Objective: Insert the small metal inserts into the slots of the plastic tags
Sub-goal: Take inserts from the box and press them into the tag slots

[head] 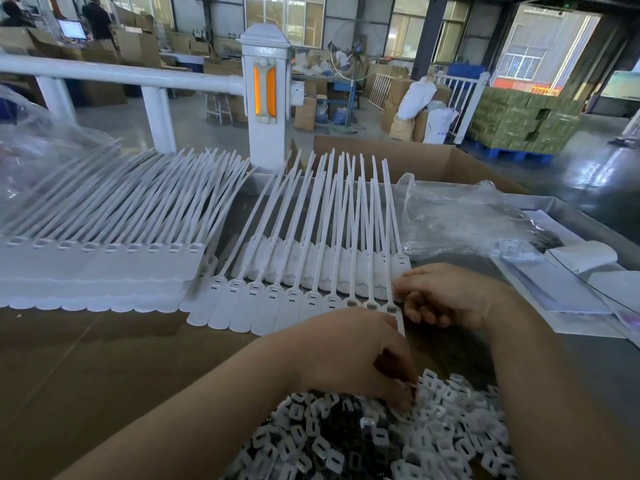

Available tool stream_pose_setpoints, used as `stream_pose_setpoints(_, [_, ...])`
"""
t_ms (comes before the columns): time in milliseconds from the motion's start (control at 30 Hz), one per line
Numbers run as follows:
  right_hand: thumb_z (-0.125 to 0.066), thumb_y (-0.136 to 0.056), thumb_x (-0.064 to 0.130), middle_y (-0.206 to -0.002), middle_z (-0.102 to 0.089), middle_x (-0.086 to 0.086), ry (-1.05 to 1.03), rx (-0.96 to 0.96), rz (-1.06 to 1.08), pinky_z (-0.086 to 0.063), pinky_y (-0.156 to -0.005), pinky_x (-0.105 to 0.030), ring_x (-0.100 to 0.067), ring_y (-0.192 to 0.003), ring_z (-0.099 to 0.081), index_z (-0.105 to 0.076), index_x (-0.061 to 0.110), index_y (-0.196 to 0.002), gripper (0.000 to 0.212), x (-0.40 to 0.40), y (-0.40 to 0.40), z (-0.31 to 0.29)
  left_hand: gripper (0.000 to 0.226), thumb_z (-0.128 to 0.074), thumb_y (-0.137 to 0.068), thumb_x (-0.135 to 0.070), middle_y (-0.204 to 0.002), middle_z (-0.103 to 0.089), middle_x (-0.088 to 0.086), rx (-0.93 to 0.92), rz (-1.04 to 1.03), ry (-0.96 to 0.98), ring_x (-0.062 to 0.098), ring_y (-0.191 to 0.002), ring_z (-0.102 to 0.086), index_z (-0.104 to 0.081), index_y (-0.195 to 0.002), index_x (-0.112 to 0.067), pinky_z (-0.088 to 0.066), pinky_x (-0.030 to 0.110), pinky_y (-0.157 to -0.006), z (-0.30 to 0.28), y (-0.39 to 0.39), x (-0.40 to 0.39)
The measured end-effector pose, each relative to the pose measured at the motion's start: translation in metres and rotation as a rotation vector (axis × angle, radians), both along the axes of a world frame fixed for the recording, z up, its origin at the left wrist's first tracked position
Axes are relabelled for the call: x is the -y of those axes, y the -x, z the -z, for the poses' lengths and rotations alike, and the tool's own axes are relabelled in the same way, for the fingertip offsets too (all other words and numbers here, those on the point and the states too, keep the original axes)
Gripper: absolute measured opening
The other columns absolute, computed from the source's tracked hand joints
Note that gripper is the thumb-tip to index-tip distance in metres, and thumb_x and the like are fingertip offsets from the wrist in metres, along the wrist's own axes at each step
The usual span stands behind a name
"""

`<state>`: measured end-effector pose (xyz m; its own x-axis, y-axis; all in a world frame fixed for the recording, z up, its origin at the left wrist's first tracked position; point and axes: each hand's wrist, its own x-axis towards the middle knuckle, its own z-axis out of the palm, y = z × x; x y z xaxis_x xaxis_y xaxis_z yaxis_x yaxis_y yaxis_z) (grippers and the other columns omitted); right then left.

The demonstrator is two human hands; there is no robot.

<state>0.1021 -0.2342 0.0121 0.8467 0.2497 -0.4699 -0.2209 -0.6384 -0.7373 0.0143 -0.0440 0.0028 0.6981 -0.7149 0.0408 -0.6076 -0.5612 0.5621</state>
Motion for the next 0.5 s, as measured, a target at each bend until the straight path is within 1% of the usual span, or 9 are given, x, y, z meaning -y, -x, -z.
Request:
stream_pose_setpoints(67, [-0.054, -0.101, 0.031, -0.059, -0.062, -0.004, 0.003, 0.003, 0.002, -0.032, -0.038, -0.021, -0.011, -0.042, -0.046, -0.063, 0.009, -0.098, 0.024, 0.0, -0.001, 0.0, 0.016, -0.077, -0.082, -0.037, -0.083, -0.057, -0.022, -0.01, -0.004, 0.017, -0.009, -0.082, -0.055, -0.076, -0.096, -0.03, -0.038, 0.003, -0.07, 0.0, 0.001, 0.002])
stream_pose_setpoints(133, [-0.054, -0.101, 0.032, -0.059, -0.062, -0.004, -0.003, 0.01, 0.001, -0.032, -0.038, -0.021, -0.011, -0.042, -0.046, -0.063, 0.009, -0.098, 0.025, 0.0, -0.001, 0.001, 0.009, -0.077, -0.083, -0.032, -0.079, -0.061, -0.021, -0.049, -0.02, 0.039, -0.009, -0.077, -0.057, -0.077, -0.091, -0.027, -0.038, 0.001, -0.068, 0.0, 0.0, 0.001])
stream_pose_setpoints(200, [-0.054, -0.1, 0.032, -0.058, -0.061, -0.004, -0.014, 0.008, -0.001, -0.032, -0.038, -0.021, -0.011, -0.042, -0.045, -0.063, 0.009, -0.097, 0.025, 0.001, -0.001, 0.002, 0.009, -0.078, -0.083, -0.03, -0.078, -0.065, -0.021, -0.111, -0.043, 0.055, -0.01, -0.075, -0.06, -0.077, -0.091, -0.026, -0.04, 0.001, -0.067, 0.0, -0.001, -0.001])
stream_pose_setpoints(300, [-0.055, -0.1, 0.032, -0.058, -0.061, -0.005, -0.026, 0.009, -0.009, -0.031, -0.038, -0.021, -0.011, -0.042, -0.045, -0.063, 0.007, -0.099, 0.026, 0.001, -0.002, 0.003, 0.011, -0.08, -0.08, -0.026, -0.072, -0.064, -0.032, -0.174, -0.077, 0.1, -0.013, -0.071, -0.06, -0.077, -0.09, -0.026, -0.041, 0.001, -0.065, 0.0, -0.002, -0.003])
stream_pose_setpoints(333, [-0.055, -0.1, 0.032, -0.058, -0.062, -0.004, -0.026, 0.022, -0.014, -0.032, -0.038, -0.021, -0.011, -0.042, -0.046, -0.063, 0.007, -0.1, 0.026, 0.001, -0.002, 0.004, 0.011, -0.08, -0.08, -0.024, -0.073, -0.065, -0.032, -0.195, -0.112, 0.14, -0.012, -0.072, -0.061, -0.077, -0.089, -0.027, -0.042, 0.002, -0.066, -0.001, -0.004, -0.004])
stream_pose_setpoints(367, [-0.055, -0.1, 0.031, -0.058, -0.062, -0.003, -0.024, 0.046, -0.019, -0.033, -0.038, -0.021, -0.01, -0.043, -0.047, -0.064, 0.007, -0.102, 0.026, 0.001, -0.002, 0.004, 0.011, -0.081, -0.08, -0.022, -0.075, -0.067, -0.028, -0.227, -0.176, 0.199, -0.01, -0.072, -0.063, -0.077, -0.089, -0.028, -0.045, 0.005, -0.067, -0.001, -0.006, -0.007])
stream_pose_setpoints(433, [-0.058, -0.1, 0.03, -0.058, -0.063, 0.0, -0.037, 0.123, -0.029, -0.034, -0.039, -0.02, -0.009, -0.044, -0.049, -0.066, 0.01, -0.103, 0.021, 0.001, -0.002, 0.003, 0.011, -0.08, -0.081, -0.016, -0.078, -0.073, -0.014, -0.324, -0.349, 0.354, -0.003, -0.071, -0.067, -0.077, -0.087, -0.025, -0.049, 0.011, -0.065, -0.002, -0.011, -0.015])
stream_pose_setpoints(500, [-0.063, -0.096, 0.024, -0.06, -0.063, 0.0, -0.122, 0.175, -0.048, -0.036, -0.04, -0.019, -0.008, -0.046, -0.049, -0.067, 0.013, -0.098, 0.012, 0.0, -0.002, -0.001, 0.008, -0.078, -0.082, -0.013, -0.078, -0.075, -0.003, -0.389, -0.502, 0.499, 0.005, -0.069, -0.07, -0.076, -0.086, -0.019, -0.053, 0.015, -0.063, -0.003, -0.017, -0.023])
